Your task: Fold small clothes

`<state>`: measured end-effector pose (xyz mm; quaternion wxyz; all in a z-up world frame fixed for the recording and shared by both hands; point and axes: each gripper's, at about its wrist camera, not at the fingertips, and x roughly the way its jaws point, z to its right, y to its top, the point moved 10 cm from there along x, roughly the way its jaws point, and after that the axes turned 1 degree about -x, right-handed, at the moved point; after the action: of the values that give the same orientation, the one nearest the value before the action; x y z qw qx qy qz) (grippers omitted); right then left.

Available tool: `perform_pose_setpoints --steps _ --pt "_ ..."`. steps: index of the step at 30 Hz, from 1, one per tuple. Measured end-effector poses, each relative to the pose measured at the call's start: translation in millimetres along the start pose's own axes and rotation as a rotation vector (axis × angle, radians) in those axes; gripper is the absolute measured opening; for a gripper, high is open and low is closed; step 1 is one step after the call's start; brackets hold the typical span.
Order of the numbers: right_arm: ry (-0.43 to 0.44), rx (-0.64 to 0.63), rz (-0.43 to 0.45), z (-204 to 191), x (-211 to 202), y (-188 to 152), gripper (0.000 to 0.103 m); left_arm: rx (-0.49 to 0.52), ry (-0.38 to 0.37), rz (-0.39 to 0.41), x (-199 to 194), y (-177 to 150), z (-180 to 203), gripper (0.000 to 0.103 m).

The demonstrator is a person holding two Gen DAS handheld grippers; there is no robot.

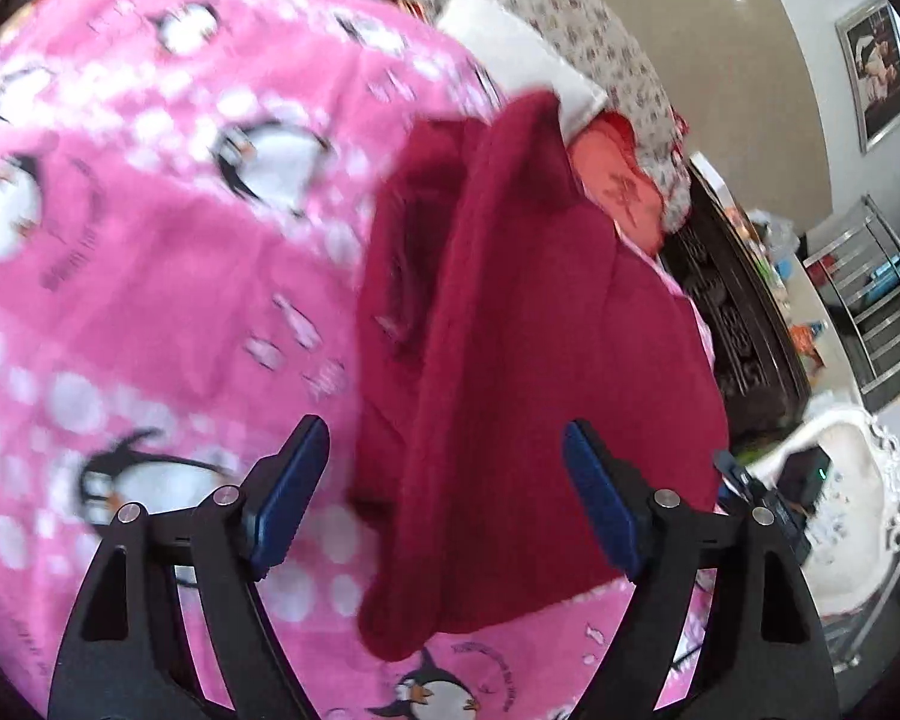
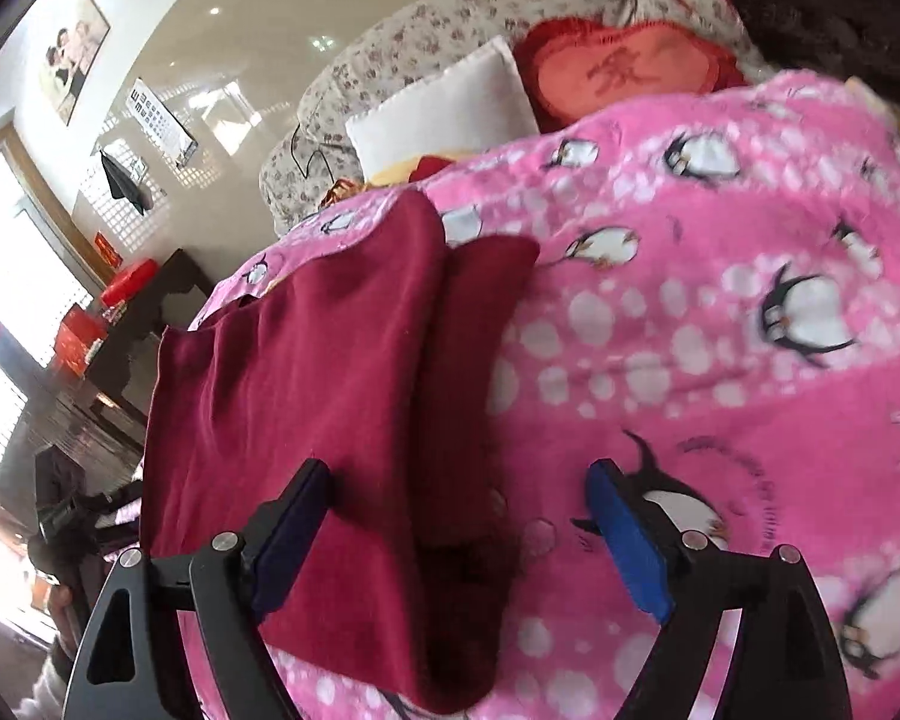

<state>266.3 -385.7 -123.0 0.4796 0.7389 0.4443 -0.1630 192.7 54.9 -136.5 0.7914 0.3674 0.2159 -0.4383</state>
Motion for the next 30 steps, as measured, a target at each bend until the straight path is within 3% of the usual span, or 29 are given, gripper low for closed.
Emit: perform_pose_setpoints --steps 2,6,8,9,10,11,12,17,20,25,28,30 --pt "-0.005 -0.014 0.018 -1 7 2 0.094 0.022 0.01 -0.031 14 -4 4 0.081" --pt "-0.006 -0.013 0.027 -2 13 5 0.093 0.038 0.016 0.005 24 2 9 0.082" --pt "-0.039 -0.047 0.044 -2 9 5 0.073 0.071 0.024 -0.024 30 1 14 0.079" --pt "-0.044 -0.056 0.048 -3 7 5 0.069 0.089 0.026 -0.029 30 1 18 0.057" --pt "-0.027 -0.055 0.066 -5 0 6 0.055 0.087 0.022 -0.039 30 0 19 0.045" --pt "0.036 -0.044 0.07 -11 -5 6 0.021 0.075 0.002 -0.057 30 -2 20 0.036" --pt "0.081 -0.022 0.061 -18 -11 6 0.021 0.052 -0.035 -0.055 26 -2 23 0.031" --pt "0.123 -0.077 0.083 -59 -43 7 0.021 0.043 -0.141 -0.001 -23 5 47 0.019" --pt "0.195 -0.072 0.092 -83 -68 0 0.021 0.087 -0.165 0.01 -55 -3 61 0.01" --pt "0.161 -0.073 0.064 -84 -86 -19 0.021 0.105 -0.124 0.039 -78 -12 58 0.01" --pt "0.116 -0.033 0.044 -66 -79 -32 0.021 0.065 -0.072 0.049 -71 -13 39 0.014" --pt "0.095 -0.009 0.039 -52 -71 -36 0.021 0.063 -0.014 0.058 -61 -14 25 0.037"
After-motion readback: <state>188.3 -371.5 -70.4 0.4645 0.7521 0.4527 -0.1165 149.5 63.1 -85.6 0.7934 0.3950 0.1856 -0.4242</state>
